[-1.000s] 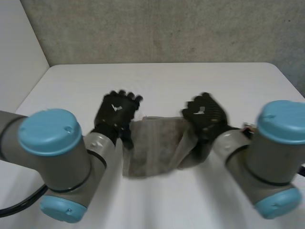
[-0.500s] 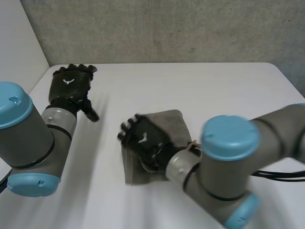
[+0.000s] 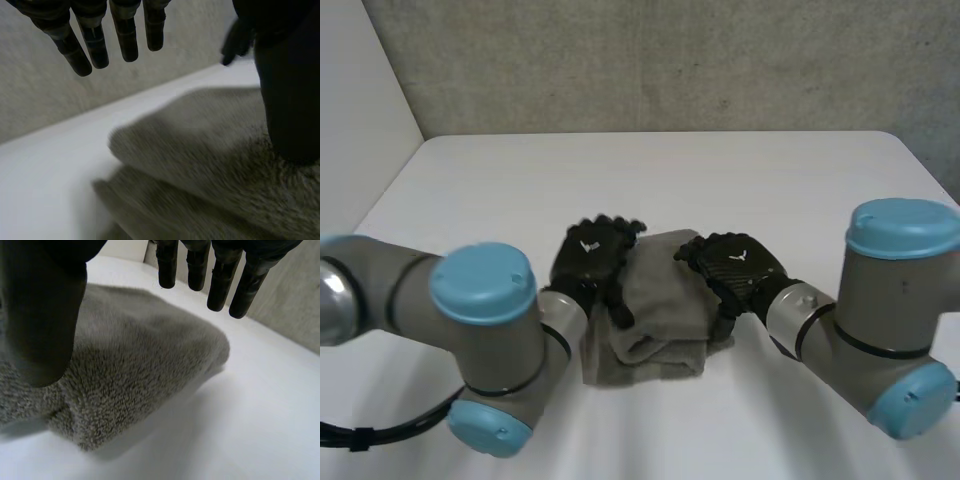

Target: Fold the towel.

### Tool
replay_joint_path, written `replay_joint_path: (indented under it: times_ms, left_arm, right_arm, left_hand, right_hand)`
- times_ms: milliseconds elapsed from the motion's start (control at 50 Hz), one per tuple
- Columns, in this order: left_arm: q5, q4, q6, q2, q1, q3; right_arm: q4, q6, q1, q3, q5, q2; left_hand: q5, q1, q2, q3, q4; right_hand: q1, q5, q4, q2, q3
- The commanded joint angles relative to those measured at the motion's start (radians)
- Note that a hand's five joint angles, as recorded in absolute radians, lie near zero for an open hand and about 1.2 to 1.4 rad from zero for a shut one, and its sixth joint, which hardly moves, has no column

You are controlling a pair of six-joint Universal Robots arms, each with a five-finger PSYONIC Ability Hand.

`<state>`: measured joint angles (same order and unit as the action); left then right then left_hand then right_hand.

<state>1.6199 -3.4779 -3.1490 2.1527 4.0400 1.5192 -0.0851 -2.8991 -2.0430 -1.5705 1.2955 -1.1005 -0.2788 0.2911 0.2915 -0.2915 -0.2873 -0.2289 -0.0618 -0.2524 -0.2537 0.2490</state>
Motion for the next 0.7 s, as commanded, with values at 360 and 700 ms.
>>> replay_joint_path:
  times_ms: [360, 700]
  left_arm:
    - [0.023, 0.166, -0.011, -0.261, 0.045, -0.048]
    - [0.037, 0.275, -0.011, -0.432, 0.180, 0.009]
  right_arm:
    - [0.028, -0.015, 0.053, 0.081, 0.169, -0.241]
    - [0.033, -0.014, 0.149, 0.027, 0.260, -0.383]
  left_hand:
    - [0.228, -0.066, -0.066, 0.066, 0.062]
    - [0.243, -0.080, -0.081, 0.081, 0.077]
  right_hand:
    - [0.054, 0.062, 0.078, 0.079, -0.074]
    - [0.054, 0.062, 0.078, 0.079, -0.074]
